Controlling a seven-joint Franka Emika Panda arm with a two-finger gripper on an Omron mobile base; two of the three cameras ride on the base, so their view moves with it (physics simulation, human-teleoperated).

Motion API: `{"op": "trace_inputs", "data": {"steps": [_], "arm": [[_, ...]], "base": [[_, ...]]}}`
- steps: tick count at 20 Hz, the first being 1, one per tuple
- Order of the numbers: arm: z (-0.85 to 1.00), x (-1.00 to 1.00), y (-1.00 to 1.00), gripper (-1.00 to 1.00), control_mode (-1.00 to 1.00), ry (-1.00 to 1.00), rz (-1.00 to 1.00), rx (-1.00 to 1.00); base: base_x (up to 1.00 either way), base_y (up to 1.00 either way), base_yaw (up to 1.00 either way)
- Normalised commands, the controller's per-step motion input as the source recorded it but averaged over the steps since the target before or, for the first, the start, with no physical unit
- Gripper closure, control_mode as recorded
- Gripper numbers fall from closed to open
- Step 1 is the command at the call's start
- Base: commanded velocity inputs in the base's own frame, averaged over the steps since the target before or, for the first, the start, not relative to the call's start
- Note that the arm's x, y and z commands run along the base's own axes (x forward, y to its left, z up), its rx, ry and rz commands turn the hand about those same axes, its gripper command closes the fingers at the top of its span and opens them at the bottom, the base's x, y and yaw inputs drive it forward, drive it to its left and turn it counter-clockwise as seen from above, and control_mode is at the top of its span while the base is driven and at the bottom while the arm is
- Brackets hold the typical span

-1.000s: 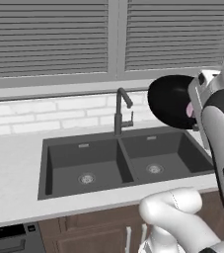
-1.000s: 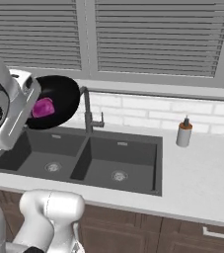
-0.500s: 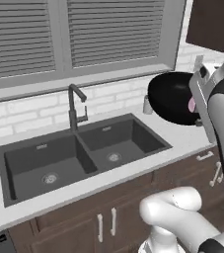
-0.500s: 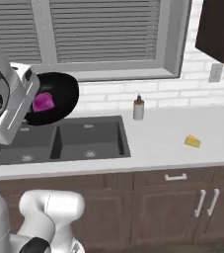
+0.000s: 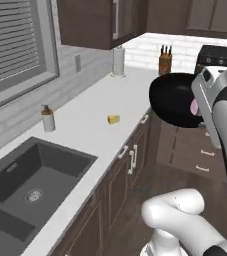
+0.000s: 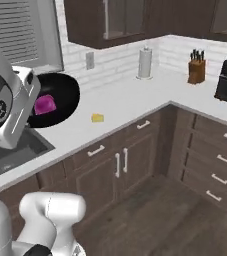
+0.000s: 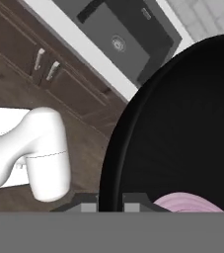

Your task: Pick the onion from the sink and place it in the bowl. Then pick the bowl and place it in the microwave. Then close the microwave door and press the start button.

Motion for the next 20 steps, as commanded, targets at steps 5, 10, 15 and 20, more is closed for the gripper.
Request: {"op": "trace_inputs", "data": {"steps": [5, 10, 15, 20], "arm": [[0.00, 0.00, 0.00, 1.00, 1.00, 0.00, 0.00, 0.00], [0.00, 0.00, 0.00, 1.00, 1.00, 0.00, 0.00, 0.00], [0.00, 0.00, 0.00, 1.00, 1.00, 0.00, 0.00, 0.00], [0.00, 0.00, 0.00, 1.00, 1.00, 0.00, 0.00, 0.00]], "base": [[0.00, 0.00, -1.00], [0.00, 0.00, -1.00], [0.00, 0.00, -1.00], [0.00, 0.00, -1.00]]}}
